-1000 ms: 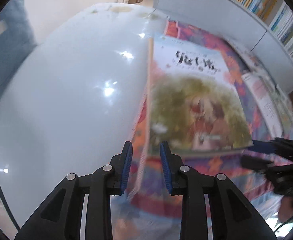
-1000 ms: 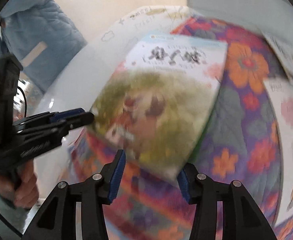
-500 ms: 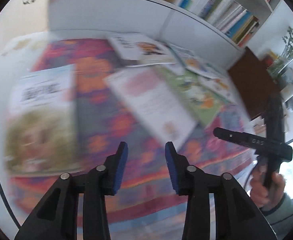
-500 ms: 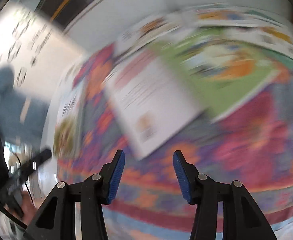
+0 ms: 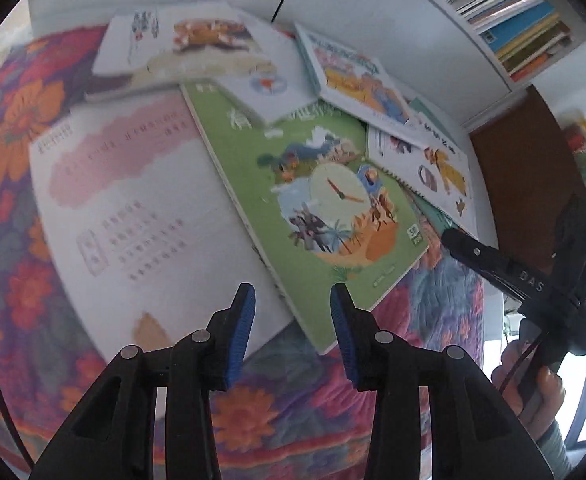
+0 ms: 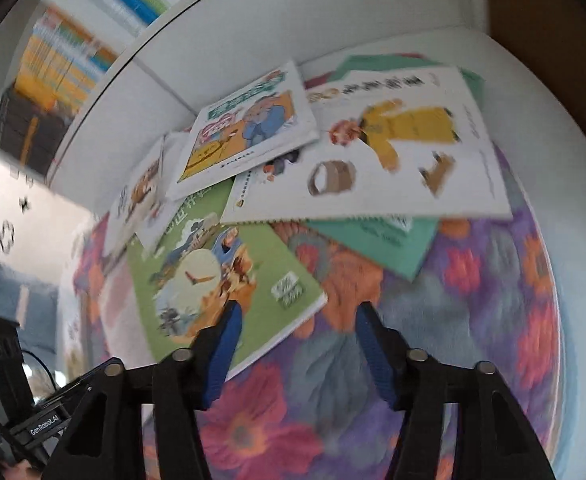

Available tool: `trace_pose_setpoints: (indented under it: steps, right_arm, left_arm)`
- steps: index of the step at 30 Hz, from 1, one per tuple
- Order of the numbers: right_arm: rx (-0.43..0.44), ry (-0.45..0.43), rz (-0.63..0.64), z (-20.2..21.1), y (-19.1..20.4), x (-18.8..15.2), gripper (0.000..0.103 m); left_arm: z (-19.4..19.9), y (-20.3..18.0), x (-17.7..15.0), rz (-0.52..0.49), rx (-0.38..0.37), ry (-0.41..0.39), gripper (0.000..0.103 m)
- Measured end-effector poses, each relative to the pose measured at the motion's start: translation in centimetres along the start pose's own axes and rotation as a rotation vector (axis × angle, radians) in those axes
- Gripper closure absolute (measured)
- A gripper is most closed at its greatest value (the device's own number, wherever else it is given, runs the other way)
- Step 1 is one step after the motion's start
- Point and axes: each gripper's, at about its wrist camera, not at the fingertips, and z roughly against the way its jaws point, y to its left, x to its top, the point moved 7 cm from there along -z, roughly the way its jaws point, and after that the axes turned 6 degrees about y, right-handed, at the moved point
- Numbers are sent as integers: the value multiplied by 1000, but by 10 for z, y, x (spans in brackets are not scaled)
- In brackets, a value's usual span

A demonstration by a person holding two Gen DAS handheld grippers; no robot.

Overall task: Organize books
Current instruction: 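Open the right tool and move it to the green clock-cover book, then grasp the green clock-cover book with the right tool and lift it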

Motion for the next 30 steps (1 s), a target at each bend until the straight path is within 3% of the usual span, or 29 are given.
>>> trace_pose_setpoints:
  steps: [3, 9, 11, 14, 16, 19, 24, 27, 30]
  right_arm:
    - [4, 16, 43, -12, -1, 8, 60]
    - [15, 80, 76, -44, -2, 18, 60]
    - [8, 86, 122, -46, 7, 18, 59]
    - [-8, 104, 159, -46, 18, 11, 56]
    - [-20, 119, 186, -44, 24, -2, 56]
    - [28, 136, 155, -34, 29, -31, 56]
    - [56, 209, 160, -15, 37, -119, 56]
    - [84, 229, 140, -6, 34, -152, 57]
    - [88, 206, 84, -3, 24, -153, 57]
  left_arm:
    - [-11, -2, -6, 25, 13, 20, 67]
    - [-18, -9, -7, 18, 15, 19, 67]
    - [-21, -12, -4, 7, 1, 21, 66]
    - [-21, -16, -7, -63, 43, 28, 66]
    - [-15, -12, -16, -125, 80, 20, 66]
    - [-2, 0, -31, -137, 47, 31, 66]
    - [13, 17, -88, -176, 0, 111, 66]
    - [7, 31, -109, -101, -30, 148, 67]
    - [7, 37, -110, -30, -54, 118, 68]
